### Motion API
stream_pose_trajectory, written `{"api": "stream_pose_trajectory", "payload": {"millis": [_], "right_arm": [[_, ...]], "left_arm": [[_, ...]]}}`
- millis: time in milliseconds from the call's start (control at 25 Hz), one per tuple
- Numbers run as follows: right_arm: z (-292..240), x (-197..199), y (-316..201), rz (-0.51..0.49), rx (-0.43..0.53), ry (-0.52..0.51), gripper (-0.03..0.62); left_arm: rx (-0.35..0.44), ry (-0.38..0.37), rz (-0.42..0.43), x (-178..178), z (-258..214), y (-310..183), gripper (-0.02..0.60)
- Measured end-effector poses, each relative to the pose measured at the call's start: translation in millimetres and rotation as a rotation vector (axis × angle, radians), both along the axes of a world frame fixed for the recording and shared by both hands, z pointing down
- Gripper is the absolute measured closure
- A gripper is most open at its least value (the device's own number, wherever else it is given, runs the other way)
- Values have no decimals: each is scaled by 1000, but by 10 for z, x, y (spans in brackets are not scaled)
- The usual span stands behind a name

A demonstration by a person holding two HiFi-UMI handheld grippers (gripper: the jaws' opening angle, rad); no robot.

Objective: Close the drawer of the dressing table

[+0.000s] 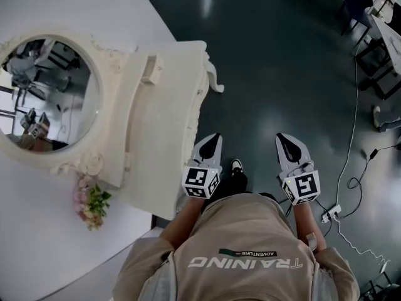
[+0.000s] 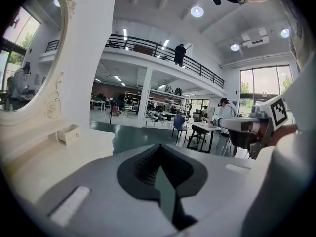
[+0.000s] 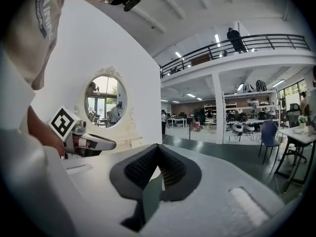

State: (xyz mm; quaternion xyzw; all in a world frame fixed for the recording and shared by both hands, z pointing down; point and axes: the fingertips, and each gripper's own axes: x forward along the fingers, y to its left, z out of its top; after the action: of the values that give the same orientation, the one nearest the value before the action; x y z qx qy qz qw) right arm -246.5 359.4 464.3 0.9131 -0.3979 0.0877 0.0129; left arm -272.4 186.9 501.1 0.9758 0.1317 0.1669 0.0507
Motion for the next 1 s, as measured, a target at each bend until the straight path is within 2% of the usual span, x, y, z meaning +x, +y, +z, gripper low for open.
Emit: {"api": "stream_pose_trajectory", "payload": {"millis": [200,320,560,760,1000], "right_arm": [[62,365,-382,-26,18,-28,592],[14,449,-588,-65,14,-26,592],[119,741,-585,-58,-1,-60,592],[314,1056,-567,-64,5,-98,592],[334,1773,-714,-189,-31,-66,592]], "left_arm": [[-4,34,27,382,-118,-197,563],[-10,22,1,488,-52,-366,563],[-42,-1,-42,763,77,-515,563],[-22,-9,-53,1031,132,-516,563],[16,-24,-144,1625,53,-720,563]]}}
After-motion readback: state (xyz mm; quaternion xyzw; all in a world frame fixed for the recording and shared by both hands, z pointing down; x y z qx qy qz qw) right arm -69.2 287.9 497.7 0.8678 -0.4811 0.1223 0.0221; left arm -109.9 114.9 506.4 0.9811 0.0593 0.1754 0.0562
